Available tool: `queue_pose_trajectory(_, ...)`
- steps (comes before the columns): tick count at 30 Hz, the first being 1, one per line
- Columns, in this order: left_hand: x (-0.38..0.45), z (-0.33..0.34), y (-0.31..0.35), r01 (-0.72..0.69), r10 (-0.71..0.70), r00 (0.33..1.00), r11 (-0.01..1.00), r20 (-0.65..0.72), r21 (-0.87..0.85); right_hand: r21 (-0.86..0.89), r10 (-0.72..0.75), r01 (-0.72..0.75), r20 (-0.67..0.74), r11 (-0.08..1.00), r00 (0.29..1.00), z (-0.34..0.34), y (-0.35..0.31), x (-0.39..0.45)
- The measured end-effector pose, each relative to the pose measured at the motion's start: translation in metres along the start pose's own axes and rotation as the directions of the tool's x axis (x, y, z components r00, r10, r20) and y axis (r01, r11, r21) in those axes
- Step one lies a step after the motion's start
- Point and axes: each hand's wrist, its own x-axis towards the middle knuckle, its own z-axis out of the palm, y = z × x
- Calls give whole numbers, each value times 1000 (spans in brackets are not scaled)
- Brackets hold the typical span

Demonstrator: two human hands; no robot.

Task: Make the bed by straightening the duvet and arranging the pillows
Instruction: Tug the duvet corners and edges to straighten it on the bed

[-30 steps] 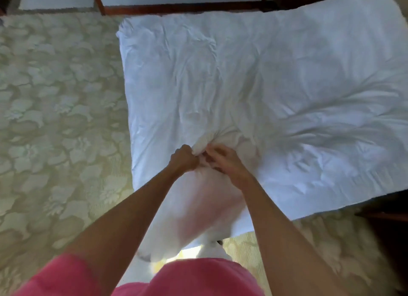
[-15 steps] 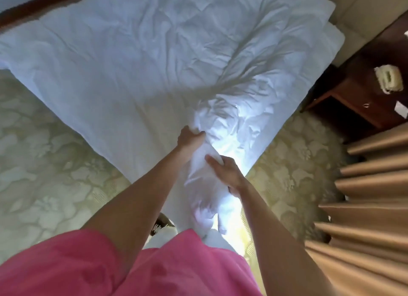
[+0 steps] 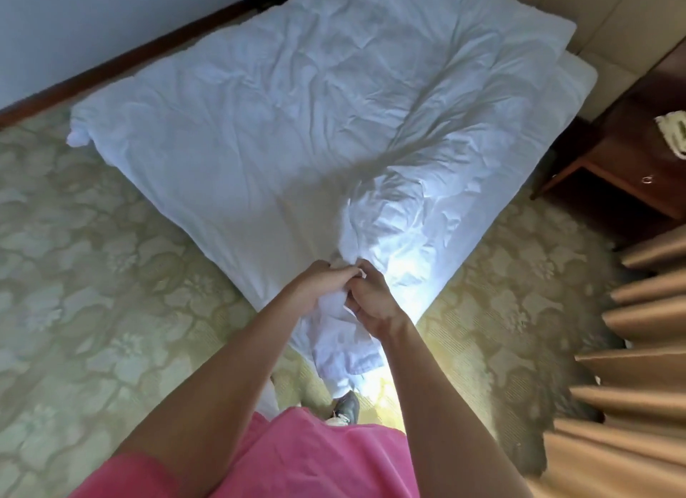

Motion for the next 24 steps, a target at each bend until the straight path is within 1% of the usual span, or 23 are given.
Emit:
queue_pose_trajectory(2, 6, 0, 2, -26, 26, 1000, 999, -9, 35, 39, 11, -12, 12, 999, 1000, -1, 1, -10)
queue_pose_trajectory(3, 11, 0, 6, -46, 45, 999, 998, 12, 42, 96, 10, -12, 19, 995, 1000, -3, -1, -14)
queue_pose_trajectory(5, 14, 0, 16, -106, 102, 993, 993, 66, 59, 215, -11, 15, -21, 976, 1000, -6, -3, -19)
queue_pose_trajectory(7, 16, -4, 23, -150, 142, 984, 986, 108, 73, 334, -40, 84, -137, 939, 990, -5, -5, -24)
queue_pose_trajectory(8, 17, -8, 23, -170, 160, 980, 982, 122, 78, 365, -44, 132, -239, 922, 970, -2, -3, -24)
queue_pose_trajectory(9, 18, -16, 21, -188, 177, 976, 979, 126, 82, 378, -35, 174, -348, 909, 937, 3, 0, -24)
queue_pose_trajectory(11, 19, -42, 15, -197, 188, 978, 975, 95, 103, 343, 10, 211, -542, 915, 840, 22, 15, -18)
queue_pose_trajectory(12, 22, -59, 10, -191, 184, 980, 976, 70, 103, 320, 49, 187, -608, 929, 793, 35, 26, -12)
queue_pose_trajectory(14, 29, -94, 2, -186, 184, 982, 980, 35, 67, 288, 145, 77, -675, 955, 724, 69, 48, -3)
queue_pose_trajectory(16, 29, -127, -1, -169, 168, 985, 985, 20, 27, 309, 260, -54, -680, 950, 686, 107, 65, 1)
queue_pose_trajectory(18, 31, -155, -3, -144, 145, 988, 989, 45, -20, 444, 417, -141, -617, 885, 667, 144, 79, 2)
queue_pose_trajectory(19, 29, -166, -4, -141, 145, 986, 988, 82, -58, 526, 473, -146, -566, 838, 675, 160, 89, 3)
queue_pose_trajectory(21, 30, -189, -3, -120, 149, 973, 980, 177, -161, 646, 485, -98, -456, 757, 746, 182, 113, 20)
queue_pose_trajectory(22, 32, -199, -2, -102, 146, 965, 974, 218, -201, 693, 486, -57, -443, 719, 753, 189, 121, 34)
queue_pose_trajectory(24, 34, -221, 2, -82, 147, 953, 967, 266, -241, 801, 427, 148, -454, 581, 782, 208, 100, 34)
